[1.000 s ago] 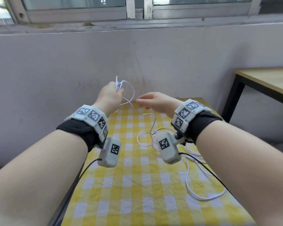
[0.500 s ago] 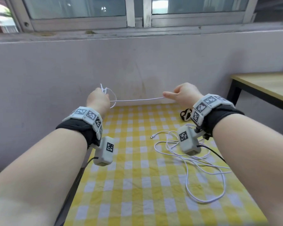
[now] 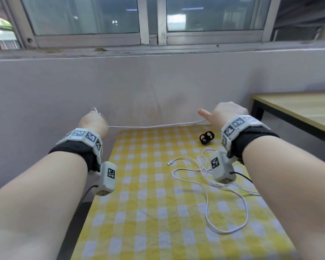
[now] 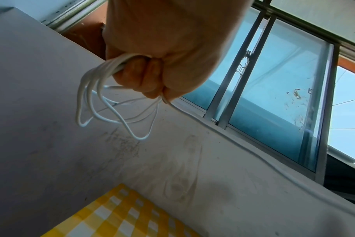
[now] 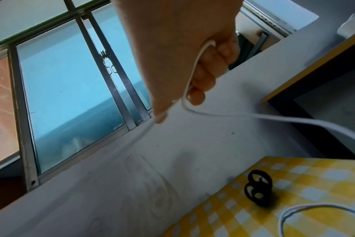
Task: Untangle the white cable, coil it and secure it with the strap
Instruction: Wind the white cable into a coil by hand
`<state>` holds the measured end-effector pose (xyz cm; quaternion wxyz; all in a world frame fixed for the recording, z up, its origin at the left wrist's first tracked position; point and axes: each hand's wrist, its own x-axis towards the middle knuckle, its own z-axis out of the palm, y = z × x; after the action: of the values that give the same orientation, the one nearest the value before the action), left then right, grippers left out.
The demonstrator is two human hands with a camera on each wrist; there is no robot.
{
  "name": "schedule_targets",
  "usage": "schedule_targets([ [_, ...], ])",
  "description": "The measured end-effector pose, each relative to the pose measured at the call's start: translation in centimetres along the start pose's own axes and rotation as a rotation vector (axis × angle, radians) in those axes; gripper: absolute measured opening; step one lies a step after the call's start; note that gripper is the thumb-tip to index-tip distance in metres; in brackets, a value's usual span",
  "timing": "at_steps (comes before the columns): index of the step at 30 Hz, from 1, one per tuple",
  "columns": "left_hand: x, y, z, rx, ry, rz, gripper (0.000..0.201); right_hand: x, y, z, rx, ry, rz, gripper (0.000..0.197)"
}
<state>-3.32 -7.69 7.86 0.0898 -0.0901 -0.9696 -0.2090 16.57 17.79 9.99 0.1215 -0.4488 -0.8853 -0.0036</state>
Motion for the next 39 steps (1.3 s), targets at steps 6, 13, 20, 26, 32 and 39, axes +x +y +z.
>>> schedule_targets([
  [6,-0.8,1.6,-0.5,0.021,-0.059,0.128,0.031,0.0,-2.1,1.1,0.068,-0.150,-0.112,0.037],
  [13,-3.0,5.7,-0.6,-0.115,-0.113,0.266,0.031,-2.6,-7.3,0.6,0.383,-0.227,-0.516,0.035],
  [20,-4.1,7.9,-0.5,-0.340,-0.187,0.295,0.028,-4.4,-10.1,0.6,0.879,-0.445,-0.609,0.018],
  [26,-4.4,6.4,-0.2,-1.104,-0.449,0.099,0.022,-3.0,-8.0,1.3,0.789,-0.393,-0.463,0.021],
  [32,-3.2,3.7,0.2,-1.548,-0.708,0.015,0.036,-2.1,-5.3,3.4,0.516,-0.522,-0.394,0.023],
  [39,-2.8,0.7,1.8,-1.507,-0.833,0.000,0.034,-1.2,-4.3,4.7,0.492,-0.439,-0.272,0.032],
])
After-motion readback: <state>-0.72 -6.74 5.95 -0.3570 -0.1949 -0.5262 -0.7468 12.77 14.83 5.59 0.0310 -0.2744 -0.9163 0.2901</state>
